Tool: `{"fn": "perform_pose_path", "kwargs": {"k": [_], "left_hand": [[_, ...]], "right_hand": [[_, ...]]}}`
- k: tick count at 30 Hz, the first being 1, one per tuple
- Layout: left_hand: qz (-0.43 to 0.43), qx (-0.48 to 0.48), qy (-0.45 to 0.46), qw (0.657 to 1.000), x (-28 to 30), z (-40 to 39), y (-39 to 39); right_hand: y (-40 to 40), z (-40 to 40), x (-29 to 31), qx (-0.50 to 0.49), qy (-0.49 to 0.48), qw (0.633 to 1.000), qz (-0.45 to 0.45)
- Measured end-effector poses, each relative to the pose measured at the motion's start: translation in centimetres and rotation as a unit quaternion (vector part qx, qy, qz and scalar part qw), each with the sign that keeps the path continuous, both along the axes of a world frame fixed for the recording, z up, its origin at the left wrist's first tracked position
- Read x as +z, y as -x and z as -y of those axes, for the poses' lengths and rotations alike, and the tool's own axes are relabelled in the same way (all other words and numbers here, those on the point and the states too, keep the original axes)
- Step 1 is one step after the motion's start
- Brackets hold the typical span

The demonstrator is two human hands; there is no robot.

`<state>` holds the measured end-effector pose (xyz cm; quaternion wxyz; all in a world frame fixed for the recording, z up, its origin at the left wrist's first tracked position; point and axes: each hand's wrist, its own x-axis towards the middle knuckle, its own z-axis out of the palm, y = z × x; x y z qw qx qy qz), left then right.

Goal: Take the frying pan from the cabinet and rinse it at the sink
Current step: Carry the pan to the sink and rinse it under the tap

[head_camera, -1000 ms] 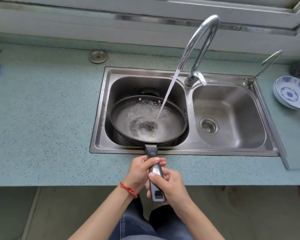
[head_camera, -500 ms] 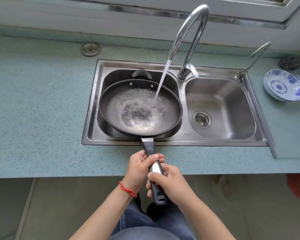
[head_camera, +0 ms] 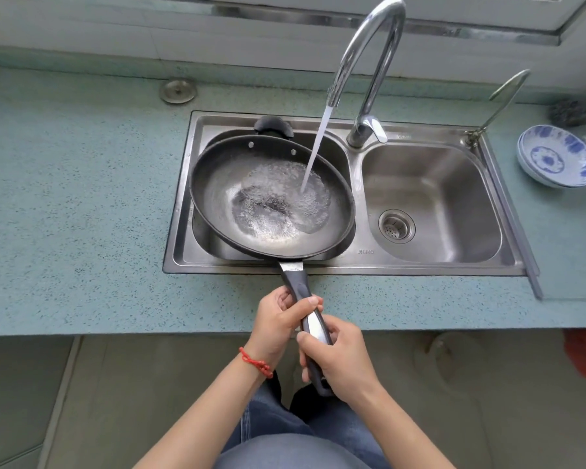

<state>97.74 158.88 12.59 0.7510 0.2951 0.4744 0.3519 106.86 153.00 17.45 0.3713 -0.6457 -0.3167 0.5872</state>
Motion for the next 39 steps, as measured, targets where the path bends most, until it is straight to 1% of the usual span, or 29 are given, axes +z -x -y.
{"fn": "perform_pose_path", "kwargs": {"k": [5,8,10,12,14,17,19,22,32,34,35,37,39], "left_hand": [[0.089,0.032,0.054,0.994,0.7,0.0,-0.5],[0.153,0.053,0.09,0.983,0.8,-0.4,-0.8],[0.162,0.062,0.098,0.98,0.7,-0.6,-0.7],[0.136,0.058,0.084,0.985,0.6,-0.7,-0.5],[0.078,0.047,0.056,0.994,0.7,-0.8,-0.4],[0.001,0.034,0.013,0.999,1.2,-0.8,-0.5],[-0.025,0.041,-0.003,0.999,1.3,-0.9,-0.5],[-0.037,0.054,-0.004,0.998,1.4,-1.0,-0.4],[-0.048,0.06,-0.007,0.997,1.7,-0.7,-0.2],[-0.02,0.062,0.009,0.998,1.8,-0.8,-0.2],[0.012,0.061,0.027,0.998,1.8,-0.9,-0.2],[0.098,0.058,0.071,0.991,1.9,-1.1,-0.4],[0.177,0.064,0.112,0.976,2.1,-1.3,-0.6]], "right_hand": [[-0.9,0.5,-0.3,0.007,-0.021,0.999,-0.041],[-0.9,0.4,-0.5,0.011,-0.029,0.998,-0.058],[-0.9,0.3,-0.6,0.008,-0.034,0.997,-0.069],[-0.8,0.3,-0.9,0.006,-0.035,0.996,-0.078],[-0.9,0.3,-1.2,0.0,-0.034,0.995,-0.098],[-0.8,0.3,-1.5,-0.016,-0.039,0.987,-0.155],[-0.6,0.3,-1.7,-0.022,-0.042,0.979,-0.196],[-0.4,0.0,-1.9,-0.027,-0.041,0.974,-0.221],[-0.3,0.0,-1.9,-0.02,-0.029,0.971,-0.236],[-0.5,-0.1,-1.5,-0.015,-0.031,0.97,-0.24],[-0.7,-0.2,-1.4,-0.014,-0.031,0.97,-0.242],[-1.0,-0.2,-1.2,-0.018,-0.031,0.968,-0.25],[-1.2,-0.2,-1.0,-0.022,-0.034,0.965,-0.259]]}}
